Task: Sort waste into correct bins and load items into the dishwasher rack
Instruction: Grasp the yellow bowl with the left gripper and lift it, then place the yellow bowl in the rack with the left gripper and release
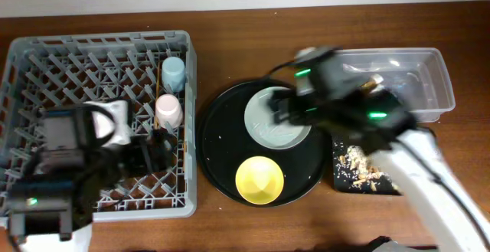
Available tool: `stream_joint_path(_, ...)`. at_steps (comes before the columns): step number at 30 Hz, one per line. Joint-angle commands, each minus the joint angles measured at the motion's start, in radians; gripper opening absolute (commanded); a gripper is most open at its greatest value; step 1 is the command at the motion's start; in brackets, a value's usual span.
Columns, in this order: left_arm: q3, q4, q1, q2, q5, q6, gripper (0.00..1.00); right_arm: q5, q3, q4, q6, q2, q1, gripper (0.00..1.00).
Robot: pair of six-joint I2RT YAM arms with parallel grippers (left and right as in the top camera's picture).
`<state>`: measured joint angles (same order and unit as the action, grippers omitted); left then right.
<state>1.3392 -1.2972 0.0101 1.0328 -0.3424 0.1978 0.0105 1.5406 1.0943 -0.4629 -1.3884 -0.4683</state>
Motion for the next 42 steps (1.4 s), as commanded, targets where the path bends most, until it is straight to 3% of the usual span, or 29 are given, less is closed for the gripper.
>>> stream_joint_path(1, -0.098, 0.124, -0.235, -0.001, -0.043, 0.045, 0.95, -0.016, 0.001, 0.079, 0.014, 0.030, 0.248, 0.99)
stream_joint_path(5, -0.246, 0.423, -0.653, 0.117, 0.097, 0.238, 0.89, -0.016, 0.001, 0.132, 0.014, -0.004, 0.486, 0.99)
stream_joint_path(7, -0.258, 0.517, -0.845, 0.250, 0.188, 0.262, 0.76, -0.016, 0.001, 0.132, 0.014, -0.021, 0.527, 0.99)
stream_joint_path(8, -0.258, 0.563, -0.919, 0.326, 0.210, 0.262, 0.64, -0.016, 0.001, 0.132, 0.014, -0.028, 0.532, 0.99)
stream_joint_path(11, -0.258, 0.608, -1.040, 0.516, 0.210, 0.261, 0.51, -0.016, 0.001, 0.132, 0.014, -0.041, 0.533, 0.99)
stream_joint_path(12, -0.258, 0.608, -1.050, 0.566, 0.209, 0.262, 0.41, -0.016, 0.001, 0.132, 0.014, -0.041, 0.533, 0.99)
stream_joint_path(15, -0.258, 0.608, -1.050, 0.660, 0.294, 0.262, 0.25, -0.016, 0.001, 0.132, 0.014, -0.041, 0.533, 0.99)
stream_joint_path(18, -0.258, 0.609, -1.050, 0.674, 0.368, 0.262, 0.25, -0.016, 0.001, 0.132, 0.014, -0.042, 0.533, 0.99)
stream_joint_path(23, -0.259, 0.608, -1.093, 0.675, 0.366, 0.262, 0.23, -0.016, 0.001, 0.132, 0.014, -0.041, 0.533, 0.99)
stream_joint_path(29, -0.259, 0.608, -1.126, 0.715, 0.499, 0.284, 0.22, -0.016, 0.001, 0.132, 0.014, -0.041, 0.533, 0.99)
stream_joint_path(32, -0.257, 0.605, -1.125, 0.715, 0.502, 0.283, 0.01, -0.016, 0.001, 0.132, 0.014, -0.041, 0.533, 0.99)
stream_joint_path(34, -0.232, 0.600, -1.126, 0.705, 0.508, 0.280, 0.01, -0.016, 0.001, 0.132, 0.014, -0.042, 0.533, 0.99)
stream_joint_path(37, -0.109, 0.479, -1.118, 0.647, 0.573, 0.264, 0.01, -0.016, 0.001, 0.132, 0.014, -0.041, 0.533, 0.99)
stream_joint_path(40, 0.154, 0.224, -1.040, 0.518, 0.597, 0.195, 0.01, -0.016, 0.001, 0.132, 0.014, -0.041, 0.533, 0.99)
stream_joint_path(42, 0.295, 0.124, -0.896, 0.392, 0.477, 0.115, 0.00, -0.016, 0.001, 0.132, 0.014, -0.041, 0.533, 0.99)
